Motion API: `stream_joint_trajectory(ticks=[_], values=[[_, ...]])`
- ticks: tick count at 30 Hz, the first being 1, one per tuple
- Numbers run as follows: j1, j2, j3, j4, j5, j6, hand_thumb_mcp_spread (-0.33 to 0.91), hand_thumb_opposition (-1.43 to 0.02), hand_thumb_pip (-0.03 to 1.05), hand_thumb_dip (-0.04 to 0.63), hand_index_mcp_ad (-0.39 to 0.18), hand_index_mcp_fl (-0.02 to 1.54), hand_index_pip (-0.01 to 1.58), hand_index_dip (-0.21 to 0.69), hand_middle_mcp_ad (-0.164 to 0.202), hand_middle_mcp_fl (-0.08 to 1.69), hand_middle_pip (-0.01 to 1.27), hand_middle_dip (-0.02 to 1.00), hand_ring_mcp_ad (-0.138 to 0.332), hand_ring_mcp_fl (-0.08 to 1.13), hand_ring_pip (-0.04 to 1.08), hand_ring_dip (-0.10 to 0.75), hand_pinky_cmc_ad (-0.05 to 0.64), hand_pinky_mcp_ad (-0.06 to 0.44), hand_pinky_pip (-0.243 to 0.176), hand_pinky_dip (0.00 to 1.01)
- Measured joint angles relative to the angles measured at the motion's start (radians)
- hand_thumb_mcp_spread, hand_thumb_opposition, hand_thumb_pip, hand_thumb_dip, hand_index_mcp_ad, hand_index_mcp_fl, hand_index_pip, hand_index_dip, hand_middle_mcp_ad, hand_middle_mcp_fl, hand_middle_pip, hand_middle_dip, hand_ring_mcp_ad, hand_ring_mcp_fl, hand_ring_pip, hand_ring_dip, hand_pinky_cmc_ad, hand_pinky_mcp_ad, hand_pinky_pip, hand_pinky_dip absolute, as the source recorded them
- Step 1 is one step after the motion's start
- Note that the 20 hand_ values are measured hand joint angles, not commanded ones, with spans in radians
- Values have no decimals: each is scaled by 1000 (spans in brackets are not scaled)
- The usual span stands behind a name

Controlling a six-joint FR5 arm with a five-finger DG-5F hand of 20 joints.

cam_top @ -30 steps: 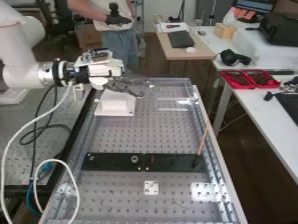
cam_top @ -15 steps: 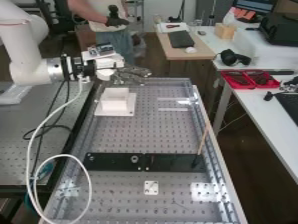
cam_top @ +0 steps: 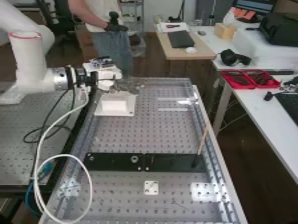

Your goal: Grab the larger nut and place it in the white container

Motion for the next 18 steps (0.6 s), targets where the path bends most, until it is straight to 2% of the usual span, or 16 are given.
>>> stream_joint_trajectory(ticks=[2,6,10,12,13,18], values=[[4,-9,4,-19,9,-5,354,-899,733,281,-77,206,1457,79,66,173,126,222,113,68,106,124,333,295,0,431],[7,-15,4,-32,34,4,300,-867,747,267,-99,45,1279,35,68,87,115,222,113,31,108,124,340,295,-24,506],[7,0,-3,-36,53,16,271,-848,747,251,-138,51,1194,17,68,72,119,222,113,21,105,124,342,291,-61,550],[5,21,-6,-39,68,23,253,-838,747,253,-120,24,1051,-10,72,51,119,222,113,21,126,124,342,295,-58,579],[4,25,-6,-40,71,24,239,-836,747,239,-124,19,1000,-24,68,26,119,222,113,17,126,124,342,291,-73,585],[-12,105,-4,-41,118,40,227,-817,756,236,-131,16,962,-58,66,9,119,220,110,17,126,124,342,291,-75,599]])
